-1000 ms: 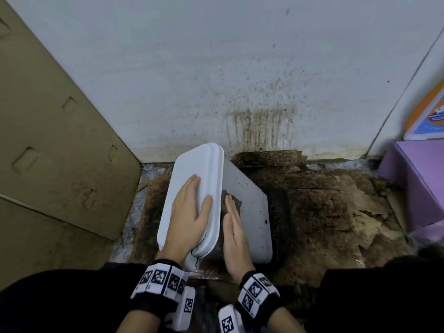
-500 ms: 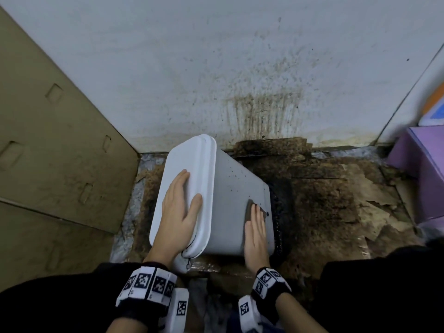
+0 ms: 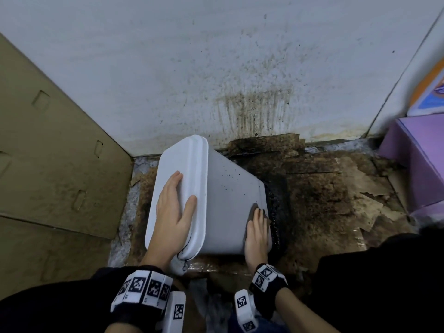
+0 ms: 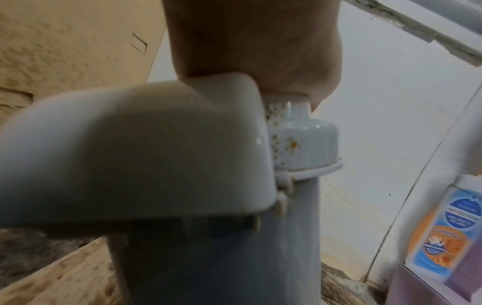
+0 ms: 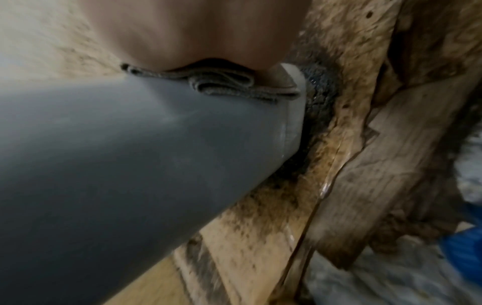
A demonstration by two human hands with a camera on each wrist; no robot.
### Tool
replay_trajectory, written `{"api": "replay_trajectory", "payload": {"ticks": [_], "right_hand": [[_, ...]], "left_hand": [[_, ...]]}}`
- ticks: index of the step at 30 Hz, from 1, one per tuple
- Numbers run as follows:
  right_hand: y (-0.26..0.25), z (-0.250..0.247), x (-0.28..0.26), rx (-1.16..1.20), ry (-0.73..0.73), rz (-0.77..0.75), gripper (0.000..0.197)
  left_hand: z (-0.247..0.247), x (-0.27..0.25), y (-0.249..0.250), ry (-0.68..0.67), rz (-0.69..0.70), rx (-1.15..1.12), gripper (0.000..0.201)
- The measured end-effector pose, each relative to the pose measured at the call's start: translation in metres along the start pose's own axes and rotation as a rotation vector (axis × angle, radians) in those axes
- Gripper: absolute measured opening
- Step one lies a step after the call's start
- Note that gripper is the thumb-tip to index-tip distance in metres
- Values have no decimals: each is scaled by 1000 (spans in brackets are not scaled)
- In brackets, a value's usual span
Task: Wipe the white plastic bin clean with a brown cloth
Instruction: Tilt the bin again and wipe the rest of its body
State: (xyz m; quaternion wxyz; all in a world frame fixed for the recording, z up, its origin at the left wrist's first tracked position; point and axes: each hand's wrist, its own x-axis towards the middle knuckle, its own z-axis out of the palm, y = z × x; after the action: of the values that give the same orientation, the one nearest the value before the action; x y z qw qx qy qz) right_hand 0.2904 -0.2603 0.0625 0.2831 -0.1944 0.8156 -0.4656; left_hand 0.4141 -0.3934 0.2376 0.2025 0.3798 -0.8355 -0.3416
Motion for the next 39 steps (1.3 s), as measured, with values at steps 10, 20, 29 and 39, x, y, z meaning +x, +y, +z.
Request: {"api": "replay_trajectory", "payload": {"ticks": [10,20,29,39], "right_hand": [[-94,10,-61,103,-14,-373,52],[0,3,-5,95,3,-86,51],[-31,11,-18,139,36,-43,49],[-126,6,-32,177,-270,-342,49]], "left_hand": [[4,1,0,-5,17,14,75],[-6,-1,-4,-15,-31,-52,65],[-5,0,-4,-33,-31,-21,73],[-6,-1,-10,-42,-16,-26,70]]}}
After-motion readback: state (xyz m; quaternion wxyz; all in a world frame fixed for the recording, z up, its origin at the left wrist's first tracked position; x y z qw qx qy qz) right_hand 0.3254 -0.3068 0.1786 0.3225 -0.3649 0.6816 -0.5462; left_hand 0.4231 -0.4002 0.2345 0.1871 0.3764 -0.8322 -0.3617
